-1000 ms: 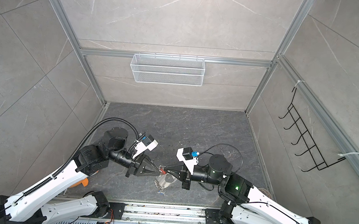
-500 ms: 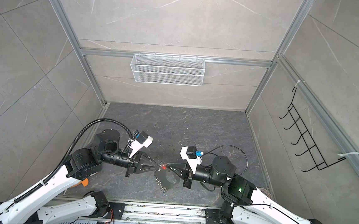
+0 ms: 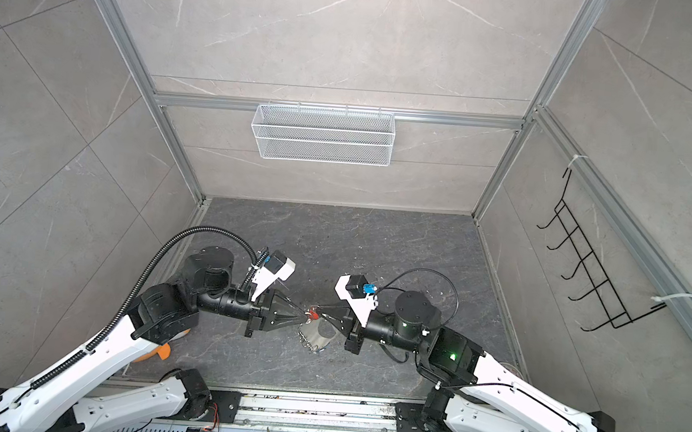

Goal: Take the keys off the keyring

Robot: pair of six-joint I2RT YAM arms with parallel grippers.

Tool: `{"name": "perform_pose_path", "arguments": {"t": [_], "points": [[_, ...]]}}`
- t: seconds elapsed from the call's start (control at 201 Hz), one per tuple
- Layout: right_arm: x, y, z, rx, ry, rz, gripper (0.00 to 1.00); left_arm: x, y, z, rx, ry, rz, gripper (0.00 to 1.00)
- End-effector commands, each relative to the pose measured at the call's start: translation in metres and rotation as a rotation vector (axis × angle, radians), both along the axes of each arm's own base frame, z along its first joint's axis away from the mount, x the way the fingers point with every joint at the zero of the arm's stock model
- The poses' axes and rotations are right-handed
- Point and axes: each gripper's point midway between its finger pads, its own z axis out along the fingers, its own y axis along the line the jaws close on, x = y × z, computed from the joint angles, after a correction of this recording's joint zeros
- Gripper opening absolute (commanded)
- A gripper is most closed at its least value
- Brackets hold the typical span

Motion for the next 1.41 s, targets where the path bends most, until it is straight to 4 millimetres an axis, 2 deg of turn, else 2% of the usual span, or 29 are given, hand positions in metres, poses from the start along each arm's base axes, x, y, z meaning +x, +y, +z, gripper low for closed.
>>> {"name": "perform_pose_path", "arguments": {"t": [0.0, 0.254, 0.399, 0.732, 1.001, 1.131, 1.405], "points": [[0.019, -0.001, 0.043, 0.092, -0.1, -0.089, 0.0, -0.004, 0.003, 0.002, 0.008, 0.021, 0.001, 0.0], [0.028, 0.011, 0.062, 0.163, -0.148, -0.103, 0.0, 0.018, 0.005, -0.008, 0.04, 0.023, 0.142, 0.0], [0.034, 0.008, 0.072, 0.182, -0.17, -0.147, 0.0, 0.034, 0.011, -0.01, 0.055, 0.025, 0.259, 0.0], [0.047, -0.002, 0.077, 0.207, -0.213, -0.251, 0.0, 0.057, 0.024, -0.01, 0.07, 0.033, 0.437, 0.0], [0.048, -0.013, 0.058, 0.186, -0.212, -0.285, 0.0, 0.067, 0.043, 0.0, 0.021, -0.008, 0.564, 0.0], [0.038, -0.01, 0.047, 0.182, -0.201, -0.23, 0.0, 0.071, 0.045, 0.002, 0.006, -0.016, 0.595, 0.0], [0.028, -0.006, 0.034, 0.09, -0.192, -0.172, 0.0, 0.083, 0.048, -0.006, 0.088, -0.005, 0.65, 0.0]]}}
